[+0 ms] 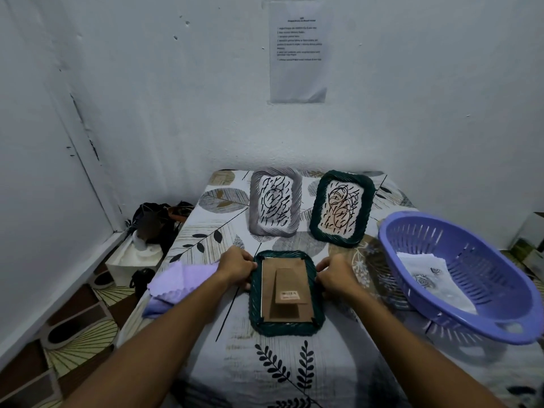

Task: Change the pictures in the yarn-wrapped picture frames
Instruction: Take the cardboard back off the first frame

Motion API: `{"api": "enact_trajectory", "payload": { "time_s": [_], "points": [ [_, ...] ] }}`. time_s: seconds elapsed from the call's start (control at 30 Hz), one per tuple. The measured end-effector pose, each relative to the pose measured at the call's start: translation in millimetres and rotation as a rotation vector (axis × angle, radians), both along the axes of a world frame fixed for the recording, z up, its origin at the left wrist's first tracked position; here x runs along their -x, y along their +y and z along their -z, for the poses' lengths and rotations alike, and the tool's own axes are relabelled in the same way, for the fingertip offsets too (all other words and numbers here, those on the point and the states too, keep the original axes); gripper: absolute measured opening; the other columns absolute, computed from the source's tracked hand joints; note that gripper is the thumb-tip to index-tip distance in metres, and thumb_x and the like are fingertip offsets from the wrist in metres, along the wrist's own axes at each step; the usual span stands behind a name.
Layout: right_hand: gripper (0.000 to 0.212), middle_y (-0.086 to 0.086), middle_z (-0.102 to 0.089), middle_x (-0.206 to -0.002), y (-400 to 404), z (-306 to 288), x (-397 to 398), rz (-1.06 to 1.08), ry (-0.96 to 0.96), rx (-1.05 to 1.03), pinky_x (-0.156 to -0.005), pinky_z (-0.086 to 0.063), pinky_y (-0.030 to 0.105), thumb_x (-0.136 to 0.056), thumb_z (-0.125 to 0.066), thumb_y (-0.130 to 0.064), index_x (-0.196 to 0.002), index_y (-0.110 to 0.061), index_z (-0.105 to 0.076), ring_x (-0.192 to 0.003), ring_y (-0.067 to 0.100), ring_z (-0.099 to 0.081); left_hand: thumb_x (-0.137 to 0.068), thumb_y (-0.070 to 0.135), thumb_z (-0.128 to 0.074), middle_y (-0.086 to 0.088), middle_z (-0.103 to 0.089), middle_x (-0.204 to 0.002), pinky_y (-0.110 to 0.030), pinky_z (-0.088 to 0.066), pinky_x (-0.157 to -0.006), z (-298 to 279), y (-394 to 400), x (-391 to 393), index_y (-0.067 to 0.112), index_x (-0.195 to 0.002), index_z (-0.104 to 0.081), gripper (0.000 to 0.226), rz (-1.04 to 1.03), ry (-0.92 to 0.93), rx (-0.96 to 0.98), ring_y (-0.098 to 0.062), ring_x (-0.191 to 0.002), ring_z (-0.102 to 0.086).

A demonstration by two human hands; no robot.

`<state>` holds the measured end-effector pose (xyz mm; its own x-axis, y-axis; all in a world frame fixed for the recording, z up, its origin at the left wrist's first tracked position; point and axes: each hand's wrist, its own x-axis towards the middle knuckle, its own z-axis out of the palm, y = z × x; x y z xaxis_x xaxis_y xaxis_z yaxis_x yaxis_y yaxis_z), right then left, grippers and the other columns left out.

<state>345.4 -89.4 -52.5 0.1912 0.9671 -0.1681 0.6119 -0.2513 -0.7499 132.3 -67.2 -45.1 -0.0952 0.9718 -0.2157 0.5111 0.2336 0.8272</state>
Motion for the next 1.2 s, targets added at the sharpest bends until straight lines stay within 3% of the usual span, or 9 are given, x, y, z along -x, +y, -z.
{"api": "enact_trajectory", "payload": {
  "time_s": [0.1, 0.23, 0.4, 0.53, 0.63, 0.8, 0.97, 1.1, 1.2],
  "points": [
    [0.012, 0.016, -0.066, -0.077, 4, 4, 0, -0.011, -0.050, 0.012, -0.060, -0.059, 0.044, -0.082, -0.056, 0.005, -0.079, 0.000, -0.067, -0.066, 0.029, -0.066, -0.093, 0.000, -0.057, -0.014, -0.059, -0.060, -0.024, -0.047, -0.034, 1, 6, 0, -0.005, -0.088, -0.067, 0.013, 0.054, 0.079, 0.020, -0.017, -0.032, -0.054],
    [0.009, 0.017, -0.068, -0.076, 10, 8, -4, -0.028, -0.079, 0.028, -0.068, -0.059, 0.049, -0.080, -0.058, 0.000, -0.077, -0.003, -0.066, -0.072, 0.032, -0.067, -0.090, 0.004, -0.063, -0.016, -0.065, -0.065, -0.032, -0.056, -0.043, 6, 16, 0, -0.005, -0.087, -0.070, 0.011, 0.093, 0.168, 0.017, -0.020, -0.038, -0.059],
    [0.020, 0.003, -0.064, -0.100, 26, 11, -3, 0.016, -0.034, -0.136, -0.085, -0.053, 0.041, -0.084, -0.065, -0.012, -0.104, -0.014, -0.063, -0.094, 0.021, -0.061, -0.087, 0.026, -0.069, -0.013, -0.071, -0.077, -0.035, -0.059, -0.059, 8, 26, -4, 0.006, -0.085, -0.072, 0.020, 0.082, 0.259, -0.085, -0.023, -0.051, -0.064],
    [0.016, -0.003, -0.063, -0.098, 38, 17, 8, 0.019, -0.097, -0.129, -0.075, -0.050, 0.030, -0.088, -0.065, -0.024, -0.102, -0.016, -0.062, -0.088, 0.014, -0.060, -0.084, 0.035, -0.072, -0.005, -0.069, -0.081, -0.027, -0.047, -0.068, 13, 28, -13, 0.010, -0.085, -0.072, 0.025, 0.058, 0.318, -0.143, -0.017, -0.071, -0.061],
    [0.015, -0.003, -0.065, -0.083, 45, 23, 14, 0.045, -0.158, -0.106, -0.075, -0.055, 0.036, -0.086, -0.067, -0.033, -0.085, -0.019, -0.062, -0.077, 0.013, -0.061, -0.081, 0.035, -0.075, -0.003, -0.067, -0.085, -0.028, -0.046, -0.072, 18, 31, -15, 0.014, -0.083, -0.068, 0.021, 0.023, 0.342, -0.160, -0.018, -0.080, -0.060],
    [0.015, -0.003, -0.064, -0.082, 49, 27, 15, 0.072, -0.206, -0.122, -0.076, -0.055, 0.037, -0.084, -0.070, -0.034, -0.081, -0.021, -0.062, -0.078, 0.014, -0.061, -0.080, 0.031, -0.076, -0.005, -0.071, -0.089, -0.029, -0.050, -0.075, 22, 38, -14, 0.015, -0.080, -0.070, 0.017, 0.042, 0.359, -0.159, -0.019, -0.082, -0.063],
    [0.012, -0.004, -0.065, -0.079, 51, 26, 12, 0.032, -0.221, -0.107, -0.074, -0.055, 0.036, -0.086, -0.068, -0.030, -0.077, -0.022, -0.065, -0.077, 0.012, -0.062, -0.083, 0.019, -0.074, -0.008, -0.074, -0.094, -0.024, -0.048, -0.077, 23, 43, -7, 0.008, -0.093, -0.077, 0.015, 0.102, 0.354, -0.179, -0.015, -0.080, -0.062],
    [0.008, -0.002, -0.067, -0.083, 51, 24, 6, -0.011, -0.212, -0.104, -0.069, -0.049, 0.029, -0.087, -0.067, -0.024, -0.085, -0.017, -0.071, -0.077, 0.012, -0.060, -0.084, 0.014, -0.072, -0.011, -0.074, -0.096, -0.023, -0.047, -0.075, 22, 43, -1, 0.005, -0.097, -0.076, 0.016, 0.146, 0.338, -0.197, -0.017, -0.082, -0.064],
    [0.009, 0.001, -0.070, -0.091, 53, 22, 2, -0.028, -0.193, -0.097, -0.076, -0.052, 0.033, -0.086, -0.067, -0.019, -0.092, -0.014, -0.073, -0.083, 0.015, -0.062, -0.085, 0.012, -0.071, -0.013, -0.074, -0.097, -0.024, -0.049, -0.077, 21, 41, 1, 0.003, -0.099, -0.075, 0.017, 0.162, 0.324, -0.207, -0.016, -0.081, -0.063]
  ]
}}
